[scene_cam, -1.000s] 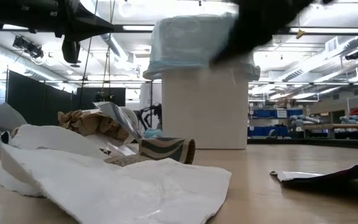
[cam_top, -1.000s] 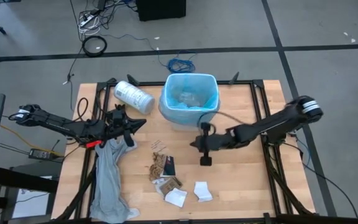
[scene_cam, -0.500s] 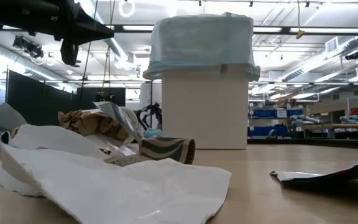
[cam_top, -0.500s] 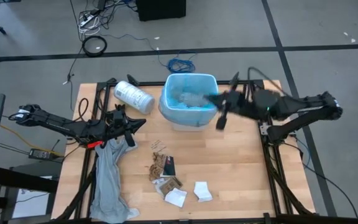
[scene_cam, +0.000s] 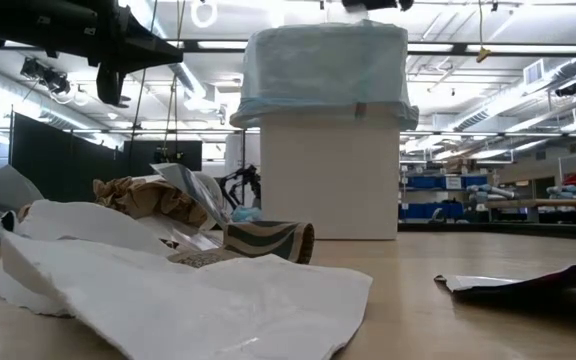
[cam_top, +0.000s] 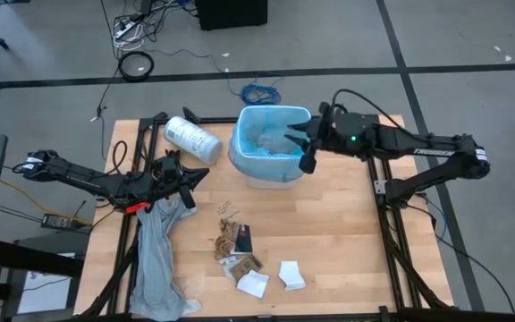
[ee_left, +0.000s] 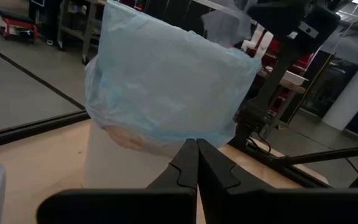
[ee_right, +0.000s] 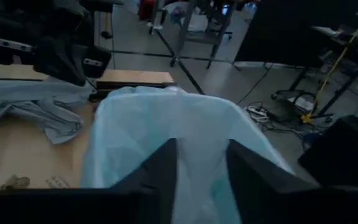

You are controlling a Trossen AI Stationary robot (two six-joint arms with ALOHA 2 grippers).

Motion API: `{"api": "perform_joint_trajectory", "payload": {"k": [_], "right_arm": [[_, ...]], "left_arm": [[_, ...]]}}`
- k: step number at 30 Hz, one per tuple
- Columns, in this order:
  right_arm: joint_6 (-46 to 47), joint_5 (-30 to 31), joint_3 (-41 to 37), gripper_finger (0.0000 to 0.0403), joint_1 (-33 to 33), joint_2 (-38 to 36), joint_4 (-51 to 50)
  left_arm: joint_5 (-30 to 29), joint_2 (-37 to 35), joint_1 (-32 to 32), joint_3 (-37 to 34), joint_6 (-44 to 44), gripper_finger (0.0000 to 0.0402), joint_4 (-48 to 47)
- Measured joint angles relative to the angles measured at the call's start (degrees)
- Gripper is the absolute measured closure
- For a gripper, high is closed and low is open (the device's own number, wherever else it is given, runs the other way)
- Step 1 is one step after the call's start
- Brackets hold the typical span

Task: Place trash/remove bag and relplace
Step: Put the transparent plastic into the trash bin, then put the white paper into the trash bin

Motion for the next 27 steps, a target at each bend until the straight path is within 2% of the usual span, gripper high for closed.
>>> {"api": "perform_joint_trajectory", "payload": {"k": [5,8,12,16,18,23,27], "right_arm": [[4.47,-2.59,0.83,0.0180,1.38,-0.71,2.04],[6.64,-5.95,3.59,0.0154,3.91,-1.66,3.10],[12.29,-8.56,5.35,0.0154,9.81,-2.04,-1.49],[27.06,-11.57,2.39,0.0166,18.26,-0.75,-12.24],[34.18,-11.52,-0.57,0.0171,22.51,0.91,-14.08],[40.66,-8.25,-8.59,0.0176,29.90,6.88,-9.04],[41.04,-10.31,-14.07,0.0174,33.49,14.93,2.12]], "left_arm": [[0.03,0.01,0.00,0.00,0.00,0.0394,0.00],[0.03,-0.01,-0.01,0.00,0.00,0.0394,-0.13],[0.14,-0.01,-0.01,0.00,0.00,0.0394,-0.28],[0.14,-0.01,-0.01,0.00,0.00,0.0394,-0.35],[0.14,-0.01,-0.01,0.00,0.00,0.0394,-0.37],[0.14,0.00,-0.01,0.00,0.07,0.0394,-0.57],[0.14,0.01,-0.01,0.00,-0.03,0.0394,-0.59]]}}
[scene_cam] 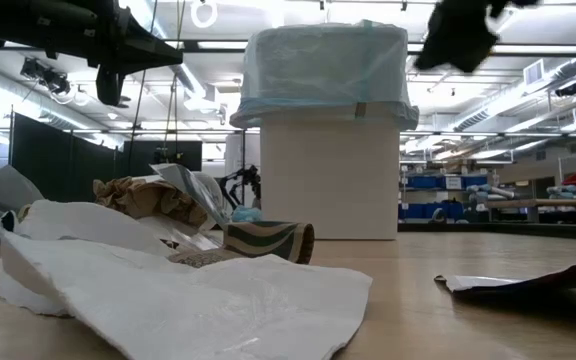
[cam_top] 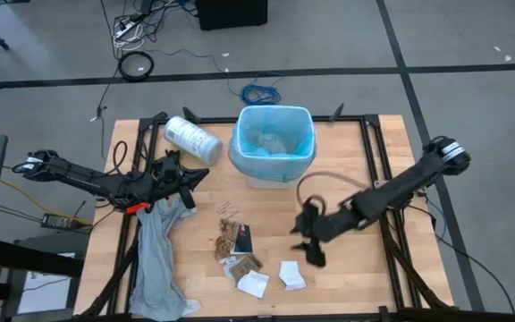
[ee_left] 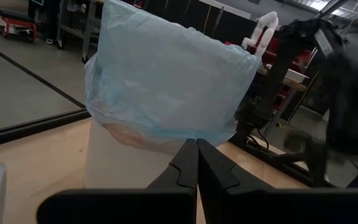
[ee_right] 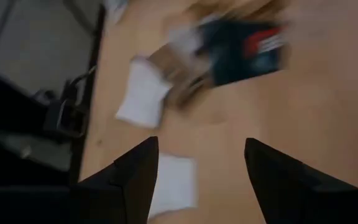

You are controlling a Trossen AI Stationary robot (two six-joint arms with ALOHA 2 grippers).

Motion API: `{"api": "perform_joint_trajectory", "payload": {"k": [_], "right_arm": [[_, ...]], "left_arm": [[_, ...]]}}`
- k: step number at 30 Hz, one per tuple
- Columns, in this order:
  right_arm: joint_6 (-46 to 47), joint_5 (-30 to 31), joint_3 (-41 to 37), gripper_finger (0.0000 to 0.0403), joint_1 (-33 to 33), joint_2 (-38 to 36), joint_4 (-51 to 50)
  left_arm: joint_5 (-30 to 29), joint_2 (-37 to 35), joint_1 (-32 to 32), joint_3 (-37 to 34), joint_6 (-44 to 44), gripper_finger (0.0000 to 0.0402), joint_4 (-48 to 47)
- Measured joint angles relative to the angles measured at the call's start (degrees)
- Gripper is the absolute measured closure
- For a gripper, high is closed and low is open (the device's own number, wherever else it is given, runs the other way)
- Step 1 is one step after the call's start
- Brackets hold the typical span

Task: Place trash/remove bag and relplace
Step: Put the white paper into the trash bin

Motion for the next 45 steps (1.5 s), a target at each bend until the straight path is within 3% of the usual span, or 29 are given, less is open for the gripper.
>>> {"api": "perform_joint_trajectory", "payload": {"k": [8,16,22,26,31,36,40,45], "right_arm": [[0.57,-9.25,-1.68,0.0161,3.91,15.66,15.42],[4.42,-9.78,-1.66,0.0138,7.90,23.45,20.89],[9.90,-3.57,-1.07,0.0140,9.81,28.04,22.14],[13.18,-1.02,-0.66,0.0185,10.51,29.53,20.47],[11.48,2.46,-0.77,0.0282,11.31,29.72,19.39],[13.94,-1.07,0.46,0.0389,9.61,29.72,15.32],[11.90,-0.50,2.51,0.0401,7.32,28.27,10.59],[2.21,8.75,2.87,0.0402,2.14,23.40,0.18]], "left_arm": [[2.16,0.01,0.00,0.00,-0.21,0.0394,0.07],[2.18,-0.02,0.00,0.00,-0.25,0.0394,-0.12],[2.16,-0.02,0.00,0.00,-0.29,0.0394,-1.36],[2.16,-0.02,0.00,0.00,-0.79,0.0394,-2.41],[2.14,0.01,0.00,0.00,-2.09,0.0394,-2.73],[2.16,0.01,0.00,0.00,-2.30,0.0394,-2.69],[2.16,0.01,0.00,0.00,-3.40,0.0394,-2.54],[2.14,0.01,0.00,0.00,-3.35,0.0394,-2.60]]}}
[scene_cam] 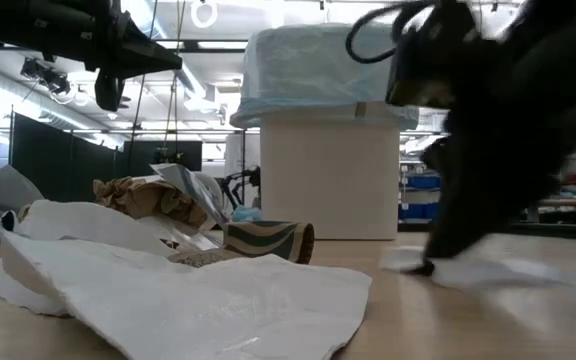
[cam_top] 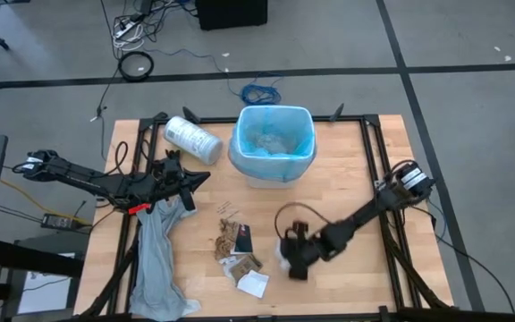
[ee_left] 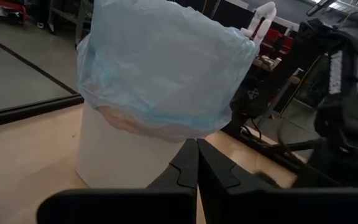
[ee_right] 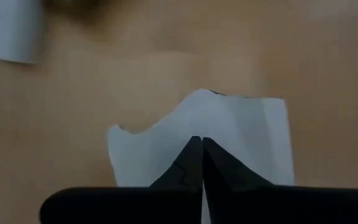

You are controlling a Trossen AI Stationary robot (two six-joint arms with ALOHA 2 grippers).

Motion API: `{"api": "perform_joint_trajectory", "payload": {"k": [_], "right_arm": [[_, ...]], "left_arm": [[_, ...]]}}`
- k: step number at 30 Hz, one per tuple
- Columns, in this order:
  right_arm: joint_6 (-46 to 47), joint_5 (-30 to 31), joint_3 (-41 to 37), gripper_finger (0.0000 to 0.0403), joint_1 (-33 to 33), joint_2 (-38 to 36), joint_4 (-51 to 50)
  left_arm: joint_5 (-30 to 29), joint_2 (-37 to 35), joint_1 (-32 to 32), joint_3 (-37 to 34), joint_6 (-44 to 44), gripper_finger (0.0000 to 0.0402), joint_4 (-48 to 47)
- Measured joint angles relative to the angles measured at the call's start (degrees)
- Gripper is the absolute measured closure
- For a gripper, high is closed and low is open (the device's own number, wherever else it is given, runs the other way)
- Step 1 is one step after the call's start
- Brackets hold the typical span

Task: Place trash/remove bag and relplace
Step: Put the white paper into the trash bin

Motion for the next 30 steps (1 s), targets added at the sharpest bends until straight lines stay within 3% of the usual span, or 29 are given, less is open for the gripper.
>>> {"api": "perform_joint_trajectory", "payload": {"k": [3,9,15,23,26,30], "right_arm": [[-2.32,1.32,0.02,0.0399,-2.88,-3.17,-2.39],[-2.36,-4.15,0.14,0.0373,-6.38,-7.94,-0.90],[-5.92,-5.42,0.38,0.0289,-5.68,-11.40,0.07],[-5.30,-7.50,0.40,0.0119,-2.73,-3.88,1.30],[-2.47,-4.84,0.40,0.0092,-2.45,-0.52,0.96],[2.41,-2.46,1.01,0.0097,-2.74,3.61,-0.06]], "left_arm": [[0.00,0.00,0.00,0.00,0.02,0.0394,-0.13],[0.00,-0.02,0.00,0.00,0.10,0.0394,-0.33],[1.10,0.00,0.00,0.00,0.13,0.0394,-0.37],[3.26,-0.02,0.00,-0.02,0.15,0.0394,-2.97],[3.50,0.00,0.00,-0.02,0.15,0.0394,-3.78],[3.47,-0.01,0.00,-0.02,0.14,0.0394,-5.50]]}}
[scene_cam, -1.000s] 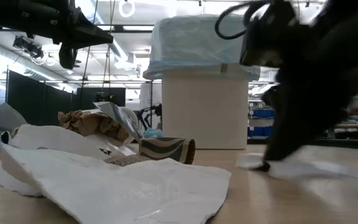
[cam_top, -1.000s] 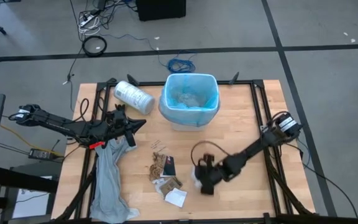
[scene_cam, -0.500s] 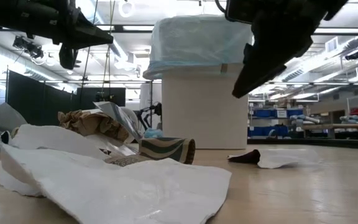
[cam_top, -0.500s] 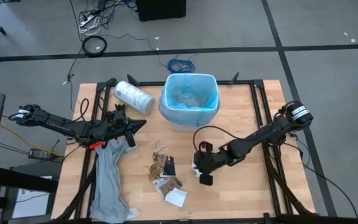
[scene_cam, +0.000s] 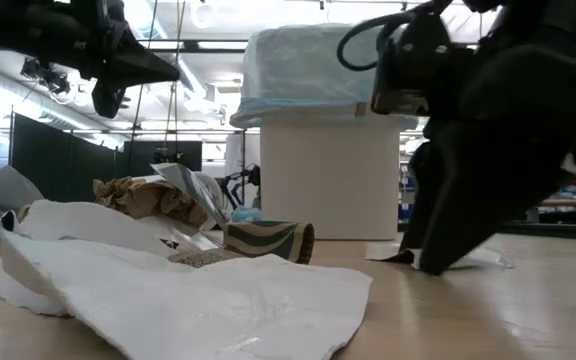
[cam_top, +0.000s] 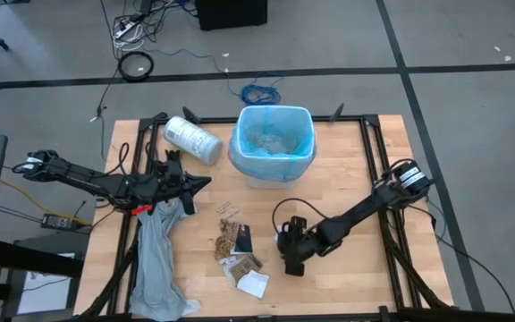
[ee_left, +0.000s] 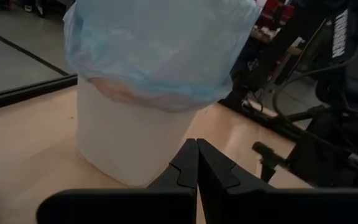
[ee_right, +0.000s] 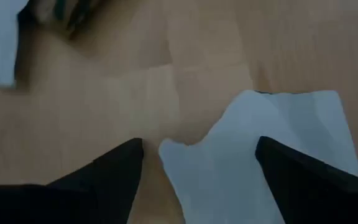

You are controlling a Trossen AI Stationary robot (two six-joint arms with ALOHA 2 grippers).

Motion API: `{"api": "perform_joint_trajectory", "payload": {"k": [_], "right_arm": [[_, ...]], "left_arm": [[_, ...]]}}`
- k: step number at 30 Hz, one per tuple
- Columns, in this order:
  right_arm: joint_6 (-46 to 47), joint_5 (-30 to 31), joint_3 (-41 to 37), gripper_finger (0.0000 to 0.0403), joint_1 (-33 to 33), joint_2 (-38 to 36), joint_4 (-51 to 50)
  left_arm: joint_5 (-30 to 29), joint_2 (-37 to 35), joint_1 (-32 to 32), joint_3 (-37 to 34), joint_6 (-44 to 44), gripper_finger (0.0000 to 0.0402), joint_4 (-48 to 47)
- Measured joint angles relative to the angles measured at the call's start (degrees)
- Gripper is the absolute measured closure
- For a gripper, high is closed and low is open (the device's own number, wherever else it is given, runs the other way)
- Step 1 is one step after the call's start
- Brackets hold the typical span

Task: Place trash/remove bag and relplace
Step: Put the white paper into the trash bin

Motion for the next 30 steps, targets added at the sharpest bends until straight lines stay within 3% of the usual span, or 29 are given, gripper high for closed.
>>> {"api": "perform_joint_trajectory", "payload": {"k": [4,8,10,12,16,19,22,25,30], "right_arm": [[4.03,0.91,0.33,0.0154,0.36,1.71,-1.30],[4.90,3.05,0.07,0.0274,0.96,0.66,-2.46],[5.03,2.17,-0.27,0.0346,0.28,-0.49,-3.54],[5.22,-0.19,-0.25,0.0386,-0.79,-1.64,-4.51],[2.69,-1.53,0.54,0.0398,-2.68,-5.06,-7.33],[-4.60,0.09,3.63,0.0400,-4.34,-9.97,-8.61],[-11.03,1.85,7.85,0.0402,-6.30,-15.78,-16.03],[-15.35,5.91,12.35,0.0402,-8.27,-20.93,-20.86],[-22.86,16.82,20.04,0.0403,-11.46,-30.70,-18.76]], "left_arm": [[-0.01,-0.01,0.00,0.00,-0.16,0.0394,-0.69],[-0.03,-0.01,0.00,0.01,-0.29,0.0394,0.04],[-0.03,0.01,0.00,0.00,-0.34,0.0394,0.19],[-0.21,0.01,0.00,0.00,-0.38,0.0394,0.24],[-0.61,0.00,0.00,0.00,-0.34,0.0394,0.27],[-0.67,0.00,0.00,0.00,0.15,0.0394,0.40],[-1.34,-0.01,0.00,0.00,0.25,0.0394,0.41],[-1.50,-0.01,0.00,0.00,0.29,0.0394,0.39],[-1.69,-0.01,0.00,0.00,2.16,0.0394,0.24]]}}
